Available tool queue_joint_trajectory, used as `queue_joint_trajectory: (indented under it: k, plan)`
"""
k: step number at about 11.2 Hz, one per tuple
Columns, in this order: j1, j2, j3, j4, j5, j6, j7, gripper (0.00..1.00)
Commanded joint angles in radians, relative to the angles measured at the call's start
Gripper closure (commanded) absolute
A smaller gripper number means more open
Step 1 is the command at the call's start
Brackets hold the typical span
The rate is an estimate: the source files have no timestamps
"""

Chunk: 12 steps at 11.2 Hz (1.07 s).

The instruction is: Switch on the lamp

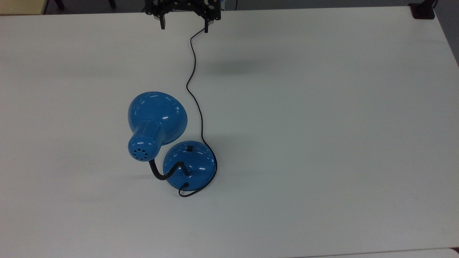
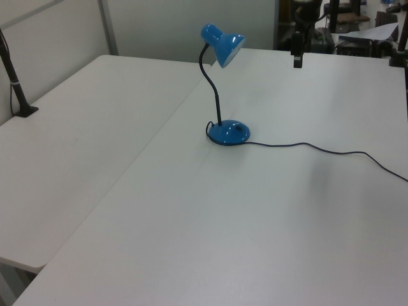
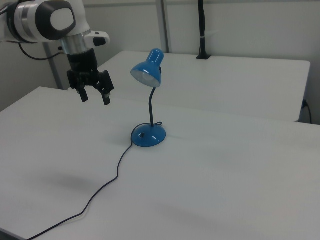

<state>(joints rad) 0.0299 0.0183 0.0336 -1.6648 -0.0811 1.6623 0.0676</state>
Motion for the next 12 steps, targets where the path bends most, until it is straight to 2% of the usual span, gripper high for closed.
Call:
queue_joint_trajectory:
  k: [1, 12]
  plan:
    - [0.005, -0.009, -0.006, -0.001, -0.009, -0.003, 0.015, 0.00]
    - [0.004, -0.004, -0.006, -0.001, -0.009, -0.003, -0.006, 0.00]
